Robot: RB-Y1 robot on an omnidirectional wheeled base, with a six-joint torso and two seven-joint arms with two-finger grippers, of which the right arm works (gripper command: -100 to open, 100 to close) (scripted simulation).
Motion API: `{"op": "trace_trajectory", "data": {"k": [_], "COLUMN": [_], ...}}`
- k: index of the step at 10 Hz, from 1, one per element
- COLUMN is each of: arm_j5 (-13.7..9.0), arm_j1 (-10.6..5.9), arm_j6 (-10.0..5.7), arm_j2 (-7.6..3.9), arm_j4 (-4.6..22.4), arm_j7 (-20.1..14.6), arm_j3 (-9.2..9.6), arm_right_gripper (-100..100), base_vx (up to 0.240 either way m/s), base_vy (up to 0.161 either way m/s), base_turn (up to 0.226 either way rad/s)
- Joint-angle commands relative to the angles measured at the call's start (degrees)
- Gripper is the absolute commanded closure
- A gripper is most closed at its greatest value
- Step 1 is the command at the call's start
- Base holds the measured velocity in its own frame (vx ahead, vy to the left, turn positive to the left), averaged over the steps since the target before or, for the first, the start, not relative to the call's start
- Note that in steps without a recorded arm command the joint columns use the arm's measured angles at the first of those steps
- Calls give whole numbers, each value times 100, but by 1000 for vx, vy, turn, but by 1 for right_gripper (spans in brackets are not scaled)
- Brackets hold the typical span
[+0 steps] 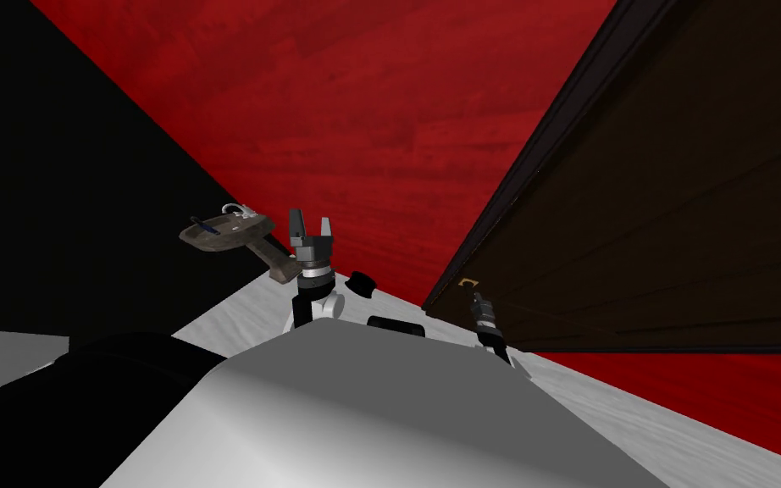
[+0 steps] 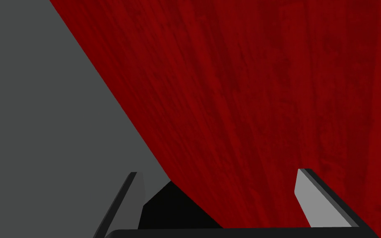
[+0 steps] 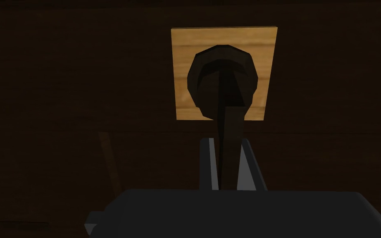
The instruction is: Pull the door open
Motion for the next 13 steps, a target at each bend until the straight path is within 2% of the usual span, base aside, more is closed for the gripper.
{"op": "trace_trajectory", "data": {"k": [1,6,7,8,10,11,13], "arm_j5": [44,149,134,151,163,166,179], "arm_j1": [108,385,379,483,607,641,777], "arm_j6": [-118,-465,-376,-549,-772,-833,-1078], "arm_j2": [-51,-283,-256,-316,-407,-432,-531], "arm_j4": [-15,-60,-108,-59,-8,6,62], "arm_j7": [-96,-394,-344,-423,-518,-544,-647], "arm_j3": [110,388,352,423,498,518,600], "arm_right_gripper": [100,100,100,100,100,100,100], "base_vx": [-204,-211,-100,-147,-224,-162,-162], "base_vy": [-39,-63,-28,-50,-67,-41,-50], "base_turn": [117,123,24,146,196,112,150]}}
